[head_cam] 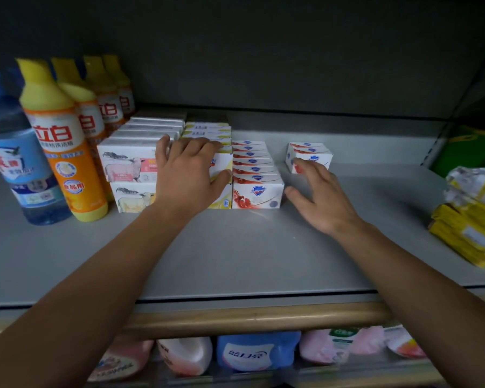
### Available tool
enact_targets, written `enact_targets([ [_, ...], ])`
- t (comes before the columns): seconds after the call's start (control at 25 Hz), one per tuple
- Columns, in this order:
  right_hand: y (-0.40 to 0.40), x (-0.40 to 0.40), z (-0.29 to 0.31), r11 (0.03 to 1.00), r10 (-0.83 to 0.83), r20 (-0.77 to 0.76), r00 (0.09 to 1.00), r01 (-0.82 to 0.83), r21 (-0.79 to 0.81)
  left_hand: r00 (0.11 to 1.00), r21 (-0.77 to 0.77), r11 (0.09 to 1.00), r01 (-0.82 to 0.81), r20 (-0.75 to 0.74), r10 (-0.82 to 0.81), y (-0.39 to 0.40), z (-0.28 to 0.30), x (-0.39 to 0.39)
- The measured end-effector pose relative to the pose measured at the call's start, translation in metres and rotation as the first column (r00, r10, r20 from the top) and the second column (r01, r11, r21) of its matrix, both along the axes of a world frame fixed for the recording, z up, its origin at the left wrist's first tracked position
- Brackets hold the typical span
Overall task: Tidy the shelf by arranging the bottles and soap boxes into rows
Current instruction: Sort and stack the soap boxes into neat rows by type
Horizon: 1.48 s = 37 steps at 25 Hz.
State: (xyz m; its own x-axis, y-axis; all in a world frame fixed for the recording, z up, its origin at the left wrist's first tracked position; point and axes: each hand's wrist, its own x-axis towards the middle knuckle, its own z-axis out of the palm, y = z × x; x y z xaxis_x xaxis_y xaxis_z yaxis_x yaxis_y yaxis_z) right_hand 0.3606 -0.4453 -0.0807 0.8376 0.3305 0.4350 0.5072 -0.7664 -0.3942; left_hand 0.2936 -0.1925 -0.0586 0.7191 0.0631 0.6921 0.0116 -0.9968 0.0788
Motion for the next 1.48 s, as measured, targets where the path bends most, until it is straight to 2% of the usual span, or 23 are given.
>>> enact_targets([
  [0.08,-0.029,-0.002,-0.002,0.995,-0.078,-0.032,0.996,0.076,-0.059,0.998,-0.006,1.0,-0.027,-0.052,0.027,-0.006,0.012,0.0],
  [0.16,-0.055,-0.003,-0.006,0.984,-0.142,-0.076,0.987,0.132,-0.117,0.999,-0.006,1.0,-0.008,-0.04,0.007,-0.017,0.025,-0.001],
  [0.32,-0.092,-0.001,-0.016,0.949,-0.249,-0.127,0.96,0.217,-0.228,0.973,-0.086,0.969,0.231,0.053,-0.227,-0.064,0.038,0.006],
  [0.52,-0.102,0.006,-0.033,0.919,-0.309,-0.159,0.938,0.252,-0.304,0.927,-0.171,0.921,0.349,-0.081,-0.366,-0.128,0.027,0.062],
  [0.8,-0.103,0.009,-0.044,0.936,-0.289,-0.086,0.953,0.262,-0.237,0.865,-0.089,0.981,0.17,-0.464,-0.192,-0.17,0.01,0.174],
  [0.92,-0.104,0.011,-0.045,0.939,-0.289,-0.09,0.953,0.264,-0.218,0.83,0.008,0.992,0.129,-0.547,-0.104,-0.177,0.007,0.207],
  [1.08,-0.105,0.009,-0.045,0.941,-0.283,-0.08,0.956,0.26,-0.218,0.856,0.156,0.986,0.056,-0.516,0.033,-0.172,0.002,0.224],
  [1.16,-0.105,0.011,-0.045,0.941,-0.281,-0.084,0.956,0.257,-0.22,0.84,0.149,0.987,0.058,-0.542,0.033,-0.171,0.008,0.222],
  [1.24,-0.106,0.012,-0.045,0.94,-0.285,-0.102,0.953,0.257,-0.225,0.854,0.025,0.995,0.098,-0.515,-0.071,-0.173,0.016,0.208],
  [1.32,-0.106,0.011,-0.044,0.938,-0.29,-0.117,0.95,0.258,-0.232,0.888,-0.117,0.977,0.178,-0.408,-0.211,-0.176,0.026,0.179],
  [1.48,-0.105,0.013,-0.04,0.931,-0.316,-0.13,0.94,0.281,-0.235,0.891,-0.355,0.858,0.371,-0.123,-0.437,-0.169,0.038,0.094],
])
